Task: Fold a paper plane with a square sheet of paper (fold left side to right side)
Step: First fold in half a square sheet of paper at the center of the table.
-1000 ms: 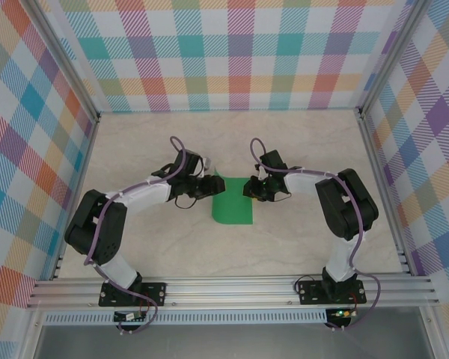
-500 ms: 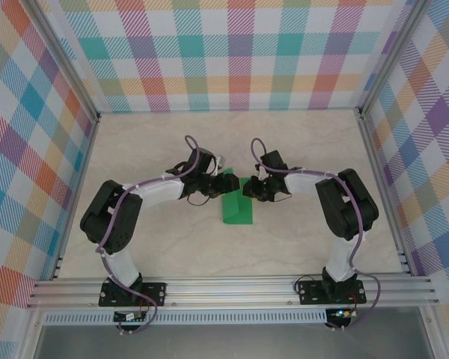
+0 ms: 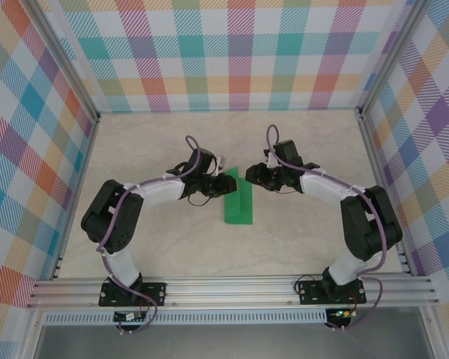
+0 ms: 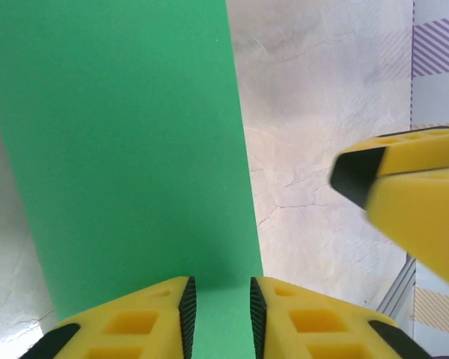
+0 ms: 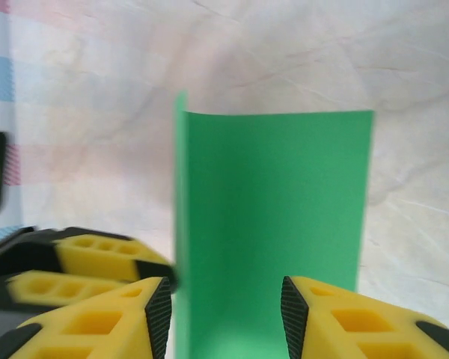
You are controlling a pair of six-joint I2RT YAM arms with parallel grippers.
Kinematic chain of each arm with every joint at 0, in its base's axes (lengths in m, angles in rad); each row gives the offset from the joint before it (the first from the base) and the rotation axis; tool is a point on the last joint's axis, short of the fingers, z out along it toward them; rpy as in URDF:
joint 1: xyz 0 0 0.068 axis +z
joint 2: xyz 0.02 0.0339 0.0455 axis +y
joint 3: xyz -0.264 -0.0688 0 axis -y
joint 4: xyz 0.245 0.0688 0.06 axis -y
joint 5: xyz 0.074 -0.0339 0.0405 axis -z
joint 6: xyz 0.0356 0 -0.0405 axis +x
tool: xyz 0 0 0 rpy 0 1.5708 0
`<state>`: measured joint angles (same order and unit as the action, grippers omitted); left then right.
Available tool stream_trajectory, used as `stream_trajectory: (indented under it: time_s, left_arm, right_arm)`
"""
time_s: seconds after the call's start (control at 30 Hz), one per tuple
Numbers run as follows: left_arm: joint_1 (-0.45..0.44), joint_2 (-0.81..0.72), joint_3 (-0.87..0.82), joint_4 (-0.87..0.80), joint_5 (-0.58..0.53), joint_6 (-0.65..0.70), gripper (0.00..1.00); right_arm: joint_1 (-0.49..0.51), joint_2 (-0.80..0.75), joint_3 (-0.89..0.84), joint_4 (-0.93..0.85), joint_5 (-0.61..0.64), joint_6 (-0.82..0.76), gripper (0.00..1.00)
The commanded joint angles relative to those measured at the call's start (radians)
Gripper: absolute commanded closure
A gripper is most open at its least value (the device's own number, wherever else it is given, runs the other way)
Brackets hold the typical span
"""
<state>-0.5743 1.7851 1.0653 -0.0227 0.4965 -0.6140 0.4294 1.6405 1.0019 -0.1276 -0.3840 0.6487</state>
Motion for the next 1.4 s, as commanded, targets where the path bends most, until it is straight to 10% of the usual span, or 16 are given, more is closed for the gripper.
stream_trajectory:
  time_s: [0.0, 0.33, 0.67, 1.03, 1.37]
  left_arm:
    - [-0.018, 0.013, 0.022, 0.004, 0.001, 0.001, 0.75]
    - [-0.021, 0.014, 0.022, -0.005, -0.006, 0.006, 0.83]
    - [-0.020, -0.061, 0.021, -0.095, -0.081, 0.053, 0.76]
    - [0.004, -0.089, -0.053, -0.138, -0.176, -0.047, 0.46]
    - [-0.019, 0.051, 0.035, -0.149, -0.150, -0.059, 0.46]
  right_arm:
    - [0.011, 0.033, -0.007, 0.057, -0.109, 0.047, 0.55]
    - [0.035, 0.120, 0.037, 0.068, -0.128, 0.073, 0.64]
    - [0.037, 0.111, 0.039, -0.011, -0.065, 0.023, 0.97]
    - [0.037, 0.131, 0.070, -0.163, 0.066, -0.043, 0.96]
    - [0.037, 0.158, 0.078, -0.170, 0.088, -0.053, 0.95]
